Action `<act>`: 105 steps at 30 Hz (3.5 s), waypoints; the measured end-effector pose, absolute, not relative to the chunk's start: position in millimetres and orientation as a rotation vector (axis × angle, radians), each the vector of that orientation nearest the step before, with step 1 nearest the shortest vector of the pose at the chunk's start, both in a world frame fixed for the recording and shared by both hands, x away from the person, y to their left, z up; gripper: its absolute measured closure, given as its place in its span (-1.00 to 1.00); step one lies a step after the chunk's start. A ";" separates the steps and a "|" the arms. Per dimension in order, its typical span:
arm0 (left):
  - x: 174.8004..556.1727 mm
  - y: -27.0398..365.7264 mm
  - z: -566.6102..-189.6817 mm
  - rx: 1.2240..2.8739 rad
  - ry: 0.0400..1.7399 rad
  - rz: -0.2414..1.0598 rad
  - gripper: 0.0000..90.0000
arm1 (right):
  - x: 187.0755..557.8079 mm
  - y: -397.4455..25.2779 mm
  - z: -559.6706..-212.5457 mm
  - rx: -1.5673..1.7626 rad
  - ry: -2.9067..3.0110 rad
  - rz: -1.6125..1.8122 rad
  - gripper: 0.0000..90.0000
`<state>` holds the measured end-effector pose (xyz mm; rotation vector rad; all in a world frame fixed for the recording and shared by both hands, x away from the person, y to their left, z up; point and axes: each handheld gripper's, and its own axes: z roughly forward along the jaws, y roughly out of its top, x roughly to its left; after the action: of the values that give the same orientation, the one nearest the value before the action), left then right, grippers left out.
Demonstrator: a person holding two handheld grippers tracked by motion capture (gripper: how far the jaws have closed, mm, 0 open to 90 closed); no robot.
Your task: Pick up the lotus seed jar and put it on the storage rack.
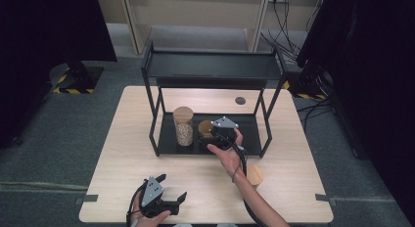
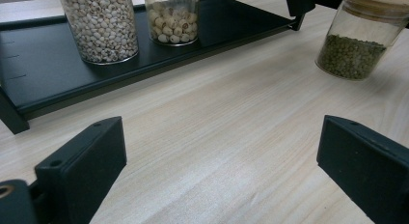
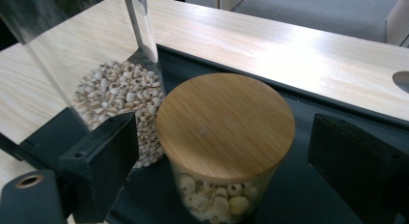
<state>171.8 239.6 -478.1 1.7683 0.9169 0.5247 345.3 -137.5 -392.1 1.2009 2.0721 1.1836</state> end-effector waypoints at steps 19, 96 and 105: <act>172.3 239.7 -478.1 1.773 0.921 0.527 -0.94 | 319.2 -166.3 -373.6 1.145 2.083 1.288 -0.88; 172.8 240.5 -478.8 1.761 0.942 0.532 -0.94 | 214.3 -271.0 -384.4 1.115 2.039 1.408 -0.89; 172.6 240.7 -478.3 1.758 0.943 0.530 -0.94 | 208.5 -278.0 -388.5 1.131 2.034 1.409 -0.89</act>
<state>172.6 240.7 -478.3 1.7579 0.9433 0.5298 208.5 -278.0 -388.5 1.1314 2.0340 1.4094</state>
